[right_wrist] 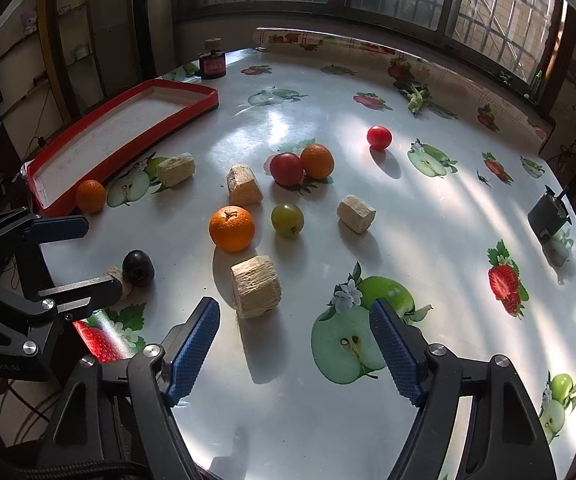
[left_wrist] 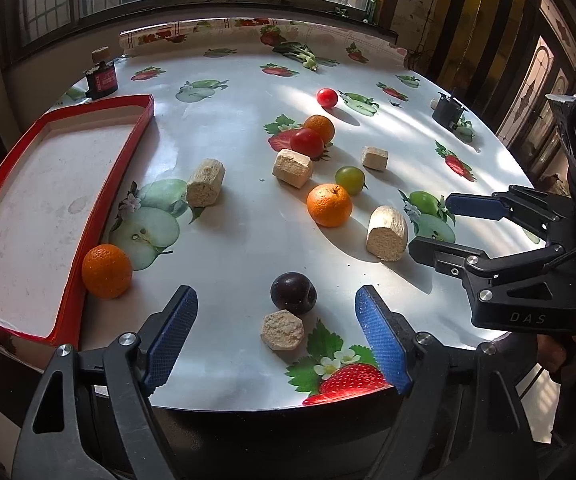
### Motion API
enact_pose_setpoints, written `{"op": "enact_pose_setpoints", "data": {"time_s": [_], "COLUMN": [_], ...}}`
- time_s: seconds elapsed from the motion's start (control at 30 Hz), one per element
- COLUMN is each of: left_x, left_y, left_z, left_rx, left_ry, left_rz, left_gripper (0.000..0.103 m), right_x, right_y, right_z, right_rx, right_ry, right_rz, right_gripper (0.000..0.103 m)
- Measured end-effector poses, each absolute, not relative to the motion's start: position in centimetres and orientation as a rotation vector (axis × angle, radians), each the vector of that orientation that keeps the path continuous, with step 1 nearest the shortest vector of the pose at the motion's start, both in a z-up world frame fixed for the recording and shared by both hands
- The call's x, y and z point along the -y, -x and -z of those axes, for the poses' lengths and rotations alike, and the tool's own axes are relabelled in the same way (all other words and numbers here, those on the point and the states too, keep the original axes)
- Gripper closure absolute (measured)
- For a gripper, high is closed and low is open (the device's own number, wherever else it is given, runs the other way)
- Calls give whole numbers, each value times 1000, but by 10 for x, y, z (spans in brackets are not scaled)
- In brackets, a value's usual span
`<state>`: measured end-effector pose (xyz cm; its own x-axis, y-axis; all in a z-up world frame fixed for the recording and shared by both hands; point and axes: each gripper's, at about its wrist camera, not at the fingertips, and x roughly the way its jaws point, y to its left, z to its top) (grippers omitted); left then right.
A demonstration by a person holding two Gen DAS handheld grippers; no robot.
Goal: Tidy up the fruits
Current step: 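Close left tool on the beige cookie while right tool closes on the beige block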
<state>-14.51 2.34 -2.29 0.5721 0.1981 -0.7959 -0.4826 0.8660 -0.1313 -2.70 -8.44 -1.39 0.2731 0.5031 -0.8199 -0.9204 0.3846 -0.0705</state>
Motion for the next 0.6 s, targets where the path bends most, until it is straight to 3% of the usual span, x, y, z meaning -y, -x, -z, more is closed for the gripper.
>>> {"op": "enact_pose_setpoints", "data": {"time_s": [0.13,0.43,0.5,0.6], "left_x": [-28,-23,-23,-18], "left_y": [141,137,136,134], "left_z": [32,44,44,43], "left_rx": [-909,-953,-951,-952], "left_ry": [366,322,334,311], "left_rz": [-386,-328,-305,-305], "left_gripper": [38,67,80,81], "right_x": [75,62,59,56], "right_y": [21,8,8,10], "right_z": [26,45,48,48], "right_rx": [-854,-932,-937,-931], "right_ry": [590,549,553,557], "right_rz": [-1080,-1126,-1130,-1138], "right_gripper": [45,55,58,70]}}
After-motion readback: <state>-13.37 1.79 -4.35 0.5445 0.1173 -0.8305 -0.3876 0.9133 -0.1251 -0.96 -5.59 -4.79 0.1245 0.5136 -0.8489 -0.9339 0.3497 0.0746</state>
